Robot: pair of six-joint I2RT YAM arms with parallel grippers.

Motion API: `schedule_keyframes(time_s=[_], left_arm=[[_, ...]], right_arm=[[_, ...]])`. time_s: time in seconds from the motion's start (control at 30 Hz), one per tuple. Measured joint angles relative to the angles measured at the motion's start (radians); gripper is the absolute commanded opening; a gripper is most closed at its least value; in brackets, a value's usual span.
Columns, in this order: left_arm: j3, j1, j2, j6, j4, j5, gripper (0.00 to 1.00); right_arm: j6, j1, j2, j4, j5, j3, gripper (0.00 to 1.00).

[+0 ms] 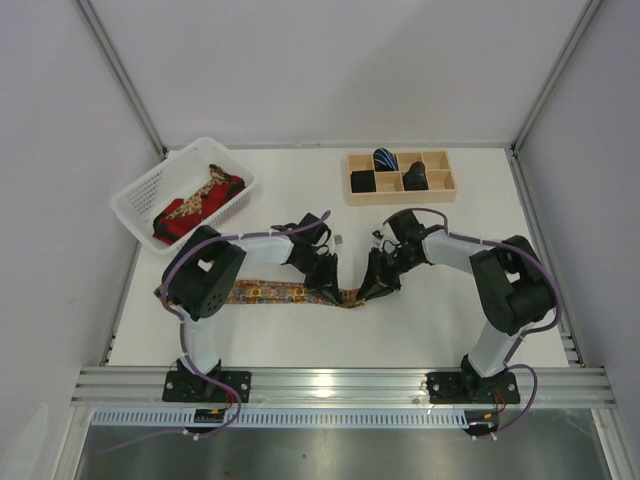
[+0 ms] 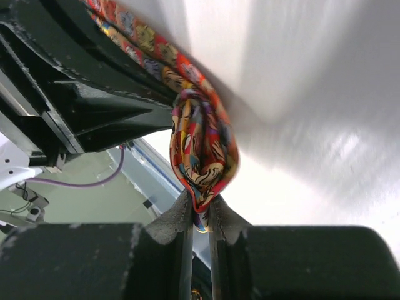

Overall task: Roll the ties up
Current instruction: Roll the tie

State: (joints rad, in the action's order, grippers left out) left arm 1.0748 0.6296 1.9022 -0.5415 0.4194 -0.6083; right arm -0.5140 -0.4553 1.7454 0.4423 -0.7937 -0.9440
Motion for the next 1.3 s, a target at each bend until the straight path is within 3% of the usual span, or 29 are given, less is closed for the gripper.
schedule_keyframes(time_s=[0.3, 0.7, 0.93, 1.3], left_arm=[[0.141, 0.095, 0.094, -0.012, 0.034, 0.002, 0.11], [0.146, 0.098, 0.100, -0.018, 0.038, 0.001, 0.11], [0.129, 0.098, 0.058, -0.018, 0.043, 0.013, 0.20], [0.187, 0.101, 0.028, -0.042, 0.046, 0.005, 0.18]], right_arm=[[0.021, 0.001, -0.054, 0.161, 0.038, 0.002, 0.00], [-0.072, 0.027, -0.055, 0.257, 0.159, -0.024, 0.00], [-0.003, 0.047, -0.053, 0.342, 0.242, -0.060, 0.00], [0.099, 0.047, -0.019, 0.433, 0.309, -0.145, 0.00]])
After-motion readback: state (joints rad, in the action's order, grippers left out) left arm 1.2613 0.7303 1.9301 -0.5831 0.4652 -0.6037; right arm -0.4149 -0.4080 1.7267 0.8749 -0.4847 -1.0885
